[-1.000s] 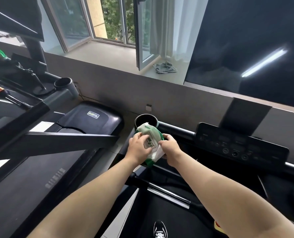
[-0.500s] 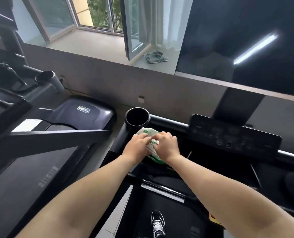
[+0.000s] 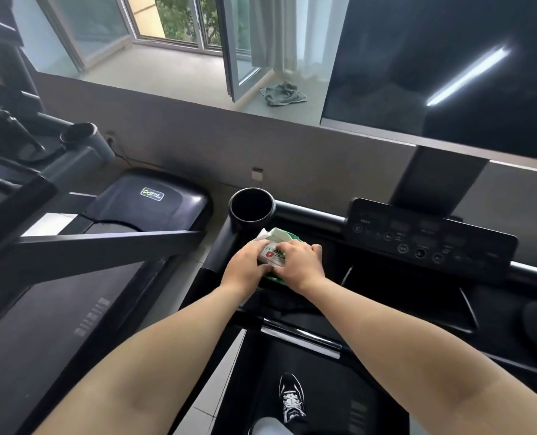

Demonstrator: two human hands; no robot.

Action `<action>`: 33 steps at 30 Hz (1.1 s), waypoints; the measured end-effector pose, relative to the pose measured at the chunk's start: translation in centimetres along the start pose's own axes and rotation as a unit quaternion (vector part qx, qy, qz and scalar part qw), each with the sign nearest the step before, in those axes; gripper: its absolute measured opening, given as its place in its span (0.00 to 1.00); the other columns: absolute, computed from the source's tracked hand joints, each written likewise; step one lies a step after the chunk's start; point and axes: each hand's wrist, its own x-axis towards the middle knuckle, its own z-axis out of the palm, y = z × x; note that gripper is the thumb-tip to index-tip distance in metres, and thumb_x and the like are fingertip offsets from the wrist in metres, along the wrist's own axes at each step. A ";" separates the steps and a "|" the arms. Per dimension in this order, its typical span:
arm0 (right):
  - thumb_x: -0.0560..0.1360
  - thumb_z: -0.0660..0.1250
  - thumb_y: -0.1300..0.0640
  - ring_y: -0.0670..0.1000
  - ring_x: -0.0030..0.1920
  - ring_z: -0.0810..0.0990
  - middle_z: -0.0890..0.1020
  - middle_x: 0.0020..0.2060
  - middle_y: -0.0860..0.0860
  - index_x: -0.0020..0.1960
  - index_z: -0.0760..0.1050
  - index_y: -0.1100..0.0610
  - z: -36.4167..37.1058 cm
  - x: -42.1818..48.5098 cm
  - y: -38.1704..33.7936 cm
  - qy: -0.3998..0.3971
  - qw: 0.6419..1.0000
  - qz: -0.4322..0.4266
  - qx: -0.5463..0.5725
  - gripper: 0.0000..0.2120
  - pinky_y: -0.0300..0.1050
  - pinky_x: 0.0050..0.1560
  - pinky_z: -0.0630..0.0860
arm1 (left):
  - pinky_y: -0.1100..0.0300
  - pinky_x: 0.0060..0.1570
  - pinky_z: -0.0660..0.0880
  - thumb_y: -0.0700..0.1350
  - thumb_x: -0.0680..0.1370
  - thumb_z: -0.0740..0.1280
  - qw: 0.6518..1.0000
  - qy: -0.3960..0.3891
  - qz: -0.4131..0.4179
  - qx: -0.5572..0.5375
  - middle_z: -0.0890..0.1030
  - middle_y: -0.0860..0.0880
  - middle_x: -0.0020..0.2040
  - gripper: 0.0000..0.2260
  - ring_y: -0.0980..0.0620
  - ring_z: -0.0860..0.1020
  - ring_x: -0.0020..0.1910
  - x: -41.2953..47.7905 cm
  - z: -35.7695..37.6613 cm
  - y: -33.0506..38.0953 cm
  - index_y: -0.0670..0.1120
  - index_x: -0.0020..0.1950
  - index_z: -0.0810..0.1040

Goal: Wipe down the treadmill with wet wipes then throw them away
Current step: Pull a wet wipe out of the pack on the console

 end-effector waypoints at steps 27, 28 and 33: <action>0.79 0.59 0.65 0.54 0.57 0.65 0.71 0.55 0.50 0.64 0.79 0.50 -0.8 -0.9 1.7 0.130 0.981 0.079 0.118 0.20 0.45 0.59 0.61 | 0.53 0.63 0.72 0.50 0.81 0.67 0.997 0.015 0.017 0.078 0.72 0.54 0.67 0.19 0.52 0.65 0.68 -0.6 1.4 0.6 0.51 0.72 0.76; 0.79 0.59 0.64 0.54 0.58 0.64 0.69 0.56 0.51 0.66 0.78 0.51 -0.6 -1.0 1.9 0.131 0.981 0.084 0.116 0.20 0.45 0.62 0.61 | 0.53 0.62 0.72 0.51 0.82 0.66 0.996 0.010 0.018 0.092 0.71 0.54 0.66 0.18 0.51 0.65 0.68 -0.5 1.3 0.8 0.51 0.72 0.76; 0.79 0.63 0.58 0.54 0.62 0.63 0.66 0.60 0.52 0.68 0.76 0.52 0.0 -1.4 2.3 0.095 0.988 0.067 0.098 0.18 0.46 0.66 0.60 | 0.52 0.59 0.73 0.52 0.81 0.67 0.991 0.002 0.005 0.133 0.75 0.52 0.62 0.13 0.49 0.68 0.64 0.7 1.0 1.9 0.51 0.64 0.80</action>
